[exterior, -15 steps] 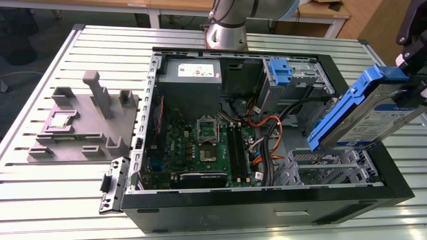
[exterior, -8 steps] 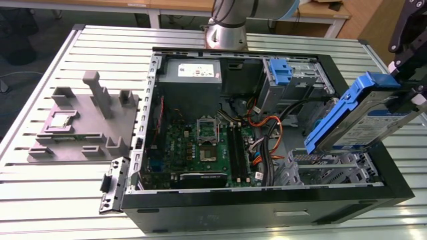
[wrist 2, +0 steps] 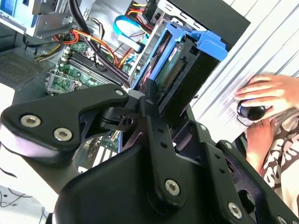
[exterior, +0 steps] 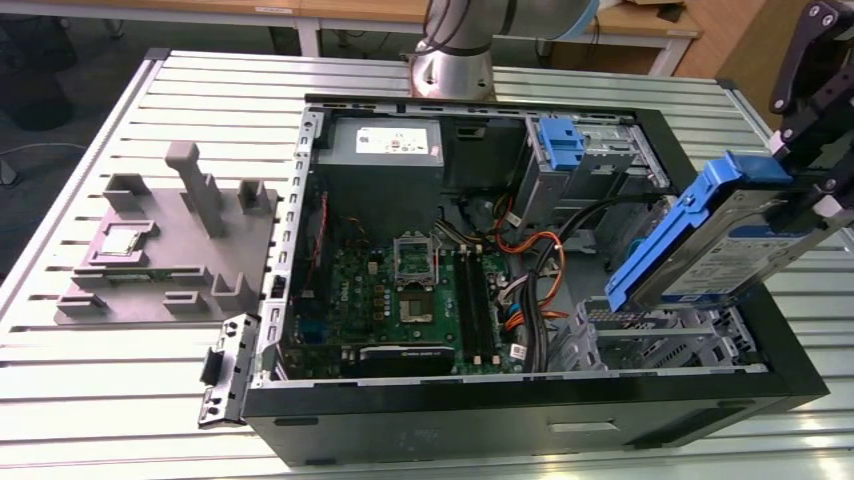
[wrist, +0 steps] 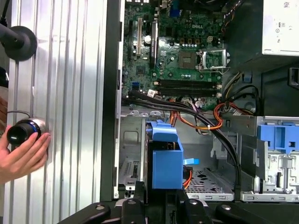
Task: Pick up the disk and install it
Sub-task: 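Insert the disk into the insertion slot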
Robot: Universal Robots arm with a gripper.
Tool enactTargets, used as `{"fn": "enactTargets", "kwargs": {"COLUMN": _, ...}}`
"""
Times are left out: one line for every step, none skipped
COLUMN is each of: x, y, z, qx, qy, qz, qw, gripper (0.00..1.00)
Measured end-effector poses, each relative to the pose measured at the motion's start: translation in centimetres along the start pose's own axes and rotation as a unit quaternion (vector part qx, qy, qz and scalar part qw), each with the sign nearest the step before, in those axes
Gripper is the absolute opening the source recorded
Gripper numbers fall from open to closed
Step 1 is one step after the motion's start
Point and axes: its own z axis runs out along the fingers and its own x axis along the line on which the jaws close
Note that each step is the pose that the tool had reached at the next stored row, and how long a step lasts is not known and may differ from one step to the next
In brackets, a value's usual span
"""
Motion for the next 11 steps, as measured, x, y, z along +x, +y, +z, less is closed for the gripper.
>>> {"fn": "enactTargets", "kwargs": {"x": 0.00, "y": 0.01, "z": 0.13, "qx": 0.0000, "qy": 0.0002, "qz": 0.000, "qw": 1.0000, "gripper": 0.35}}
{"fn": "enactTargets", "kwargs": {"x": 0.01, "y": 0.03, "z": 0.27, "qx": 0.0000, "qy": 0.0004, "qz": 0.001, "qw": 1.0000, "gripper": 0.35}}
{"fn": "enactTargets", "kwargs": {"x": 0.02, "y": 0.06, "z": 0.42, "qx": 0.0000, "qy": 0.0005, "qz": 0.001, "qw": 1.0000, "gripper": 0.35}}
{"fn": "enactTargets", "kwargs": {"x": 0.02, "y": 0.08, "z": 0.58, "qx": 0.0000, "qy": 0.0005, "qz": 0.001, "qw": 1.0000, "gripper": 0.35}}
{"fn": "enactTargets", "kwargs": {"x": 0.03, "y": 0.11, "z": 0.74, "qx": 0.0001, "qy": 0.0005, "qz": 0.002, "qw": 1.0000, "gripper": 0.35}}
{"fn": "enactTargets", "kwargs": {"x": 0.04, "y": 0.13, "z": 0.92, "qx": 0.0001, "qy": 0.0005, "qz": 0.002, "qw": 1.0000, "gripper": 0.35}}
{"fn": "enactTargets", "kwargs": {"x": 0.04, "y": 0.14, "z": 1.10, "qx": 0.0001, "qy": 0.0005, "qz": 0.003, "qw": 1.0000, "gripper": 0.35}}
{"fn": "enactTargets", "kwargs": {"x": 0.04, "y": 0.15, "z": 1.28, "qx": 0.0001, "qy": 0.0005, "qz": 0.003, "qw": 1.0000, "gripper": 0.35}}
{"fn": "enactTargets", "kwargs": {"x": 0.05, "y": 0.16, "z": 1.40, "qx": 0.0001, "qy": 0.0006, "qz": 0.004, "qw": 1.0000, "gripper": 0.35}}
{"fn": "enactTargets", "kwargs": {"x": 0.05, "y": 0.16, "z": 1.44, "qx": 0.0001, "qy": 0.0006, "qz": 0.004, "qw": 1.0000, "gripper": 0.35}}
{"fn": "enactTargets", "kwargs": {"x": 0.06, "y": 0.16, "z": 1.45, "qx": 0.0001, "qy": 0.0006, "qz": 0.004, "qw": 1.0000, "gripper": 0.35}}
